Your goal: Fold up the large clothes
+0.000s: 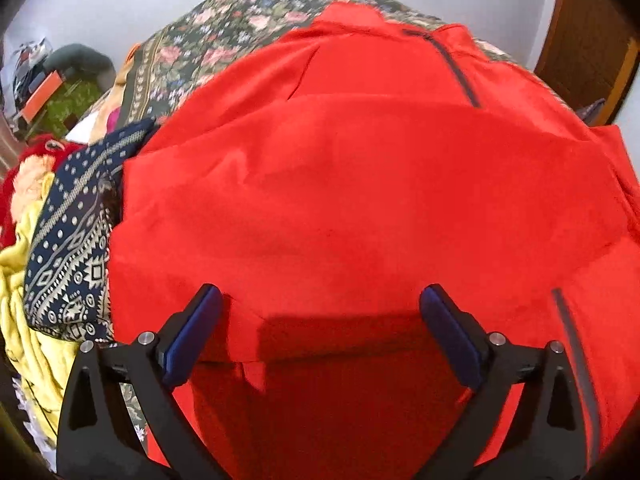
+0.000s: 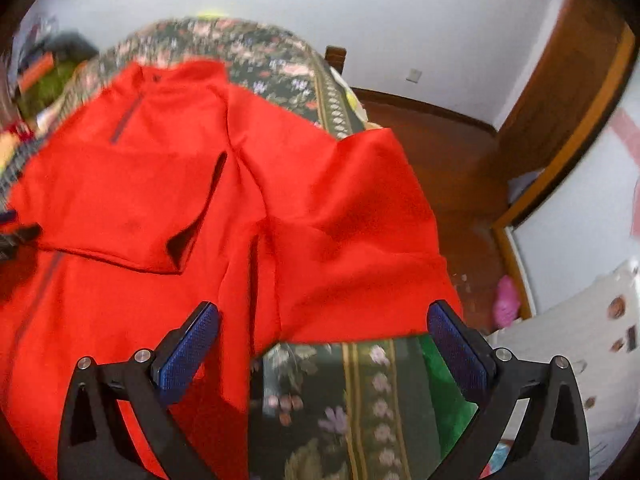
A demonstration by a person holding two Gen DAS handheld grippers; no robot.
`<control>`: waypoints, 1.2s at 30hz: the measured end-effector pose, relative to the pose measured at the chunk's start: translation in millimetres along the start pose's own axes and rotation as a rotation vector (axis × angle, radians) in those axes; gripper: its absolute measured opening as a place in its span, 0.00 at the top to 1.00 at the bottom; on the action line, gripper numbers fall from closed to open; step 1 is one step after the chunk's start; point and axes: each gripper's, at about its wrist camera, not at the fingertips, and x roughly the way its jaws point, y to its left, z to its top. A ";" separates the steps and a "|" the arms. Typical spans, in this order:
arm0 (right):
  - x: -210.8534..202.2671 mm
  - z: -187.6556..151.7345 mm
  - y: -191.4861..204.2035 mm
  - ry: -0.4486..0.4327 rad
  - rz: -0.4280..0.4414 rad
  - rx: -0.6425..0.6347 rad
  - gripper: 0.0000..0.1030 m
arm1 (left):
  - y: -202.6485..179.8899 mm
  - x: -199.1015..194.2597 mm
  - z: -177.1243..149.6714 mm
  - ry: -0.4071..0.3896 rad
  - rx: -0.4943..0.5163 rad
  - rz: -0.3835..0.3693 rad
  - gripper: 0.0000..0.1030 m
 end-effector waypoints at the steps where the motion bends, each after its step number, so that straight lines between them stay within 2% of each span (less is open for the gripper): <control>1: -4.6 -0.9 -5.3 -0.006 0.013 0.017 0.00 | -3.9 -6.2 1.3 -0.016 0.010 -0.003 0.02; 5: -20.8 -8.7 -23.5 -0.017 0.079 0.098 0.00 | -24.8 -34.3 12.7 -0.085 0.049 -0.029 0.02; 10: -21.6 -12.3 -46.9 -0.018 0.103 0.173 0.00 | -60.0 -59.0 33.0 -0.167 0.123 -0.053 0.02; 12: -17.0 -15.1 -58.4 -0.015 0.114 0.208 0.00 | -76.4 -59.4 40.7 -0.175 0.150 -0.074 0.02; 16: 4.7 -22.7 -87.3 0.037 0.202 0.303 0.00 | -103.0 -44.5 50.8 -0.143 0.182 -0.116 0.02; 21: 44.2 -30.5 -113.6 0.093 0.327 0.451 0.00 | -129.9 -5.8 55.3 -0.061 0.207 -0.140 0.02; 26: 85.6 -37.6 -138.6 0.122 0.457 0.671 0.03 | -137.2 21.7 57.1 0.015 0.196 -0.151 0.02; 28: 96.6 -36.4 -143.8 0.115 0.473 0.719 0.05 | -135.8 22.3 58.2 0.013 0.186 -0.164 0.02; 31: 112.6 -32.0 -152.3 0.107 0.477 0.789 0.13 | -134.8 25.6 61.4 0.018 0.180 -0.164 0.02; 34: 118.9 -25.2 -158.3 0.094 0.424 0.831 0.38 | -136.6 26.1 62.4 0.017 0.180 -0.159 0.02; 36: 117.5 -19.4 -159.6 0.087 0.394 0.820 0.63 | -136.3 23.8 61.6 0.013 0.181 -0.155 0.02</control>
